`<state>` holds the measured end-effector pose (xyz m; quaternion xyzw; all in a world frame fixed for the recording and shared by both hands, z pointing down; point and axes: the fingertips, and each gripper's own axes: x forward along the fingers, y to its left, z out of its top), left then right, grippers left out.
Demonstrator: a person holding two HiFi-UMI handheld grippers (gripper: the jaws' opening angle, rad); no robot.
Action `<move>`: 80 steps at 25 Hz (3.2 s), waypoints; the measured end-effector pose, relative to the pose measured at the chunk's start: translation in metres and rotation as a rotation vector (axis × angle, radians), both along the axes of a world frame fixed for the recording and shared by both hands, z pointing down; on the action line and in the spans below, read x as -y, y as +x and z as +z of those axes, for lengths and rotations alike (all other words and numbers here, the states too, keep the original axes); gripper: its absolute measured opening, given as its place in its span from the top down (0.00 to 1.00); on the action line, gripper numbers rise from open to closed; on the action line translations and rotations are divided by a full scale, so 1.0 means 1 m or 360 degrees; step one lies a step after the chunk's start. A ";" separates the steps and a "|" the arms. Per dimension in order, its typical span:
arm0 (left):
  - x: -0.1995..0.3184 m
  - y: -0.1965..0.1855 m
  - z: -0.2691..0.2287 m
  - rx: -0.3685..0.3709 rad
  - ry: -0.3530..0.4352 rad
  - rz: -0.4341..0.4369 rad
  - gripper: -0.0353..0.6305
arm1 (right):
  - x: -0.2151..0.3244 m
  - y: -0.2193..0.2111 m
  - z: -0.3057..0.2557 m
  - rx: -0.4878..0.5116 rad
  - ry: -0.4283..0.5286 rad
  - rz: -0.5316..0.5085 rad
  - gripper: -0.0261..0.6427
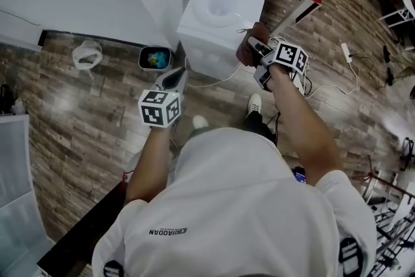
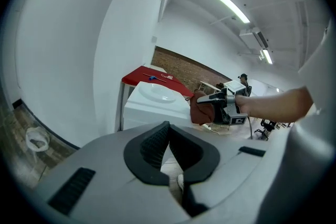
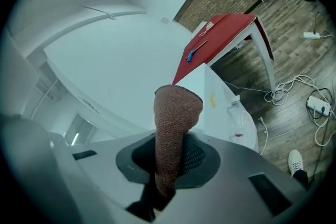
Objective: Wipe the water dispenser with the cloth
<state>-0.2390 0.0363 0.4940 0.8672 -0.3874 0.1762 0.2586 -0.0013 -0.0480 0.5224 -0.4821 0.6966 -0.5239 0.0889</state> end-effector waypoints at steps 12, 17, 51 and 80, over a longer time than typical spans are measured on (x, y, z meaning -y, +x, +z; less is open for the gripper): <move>-0.006 0.001 0.004 -0.0016 -0.0009 0.0112 0.96 | -0.026 0.023 -0.013 -0.0692 0.0149 -0.0109 0.88; -0.008 -0.008 0.015 -0.0024 -0.0031 0.0098 0.96 | -0.039 -0.036 -0.027 -0.1889 0.0498 -0.0713 0.88; -0.038 -0.053 0.133 0.0076 -0.0269 0.0010 0.96 | -0.060 -0.119 0.355 -0.2567 0.0162 -0.1747 0.88; -0.020 -0.070 0.130 0.0041 -0.0271 -0.0164 0.96 | -0.063 -0.159 0.253 -0.2133 0.0359 -0.1607 0.88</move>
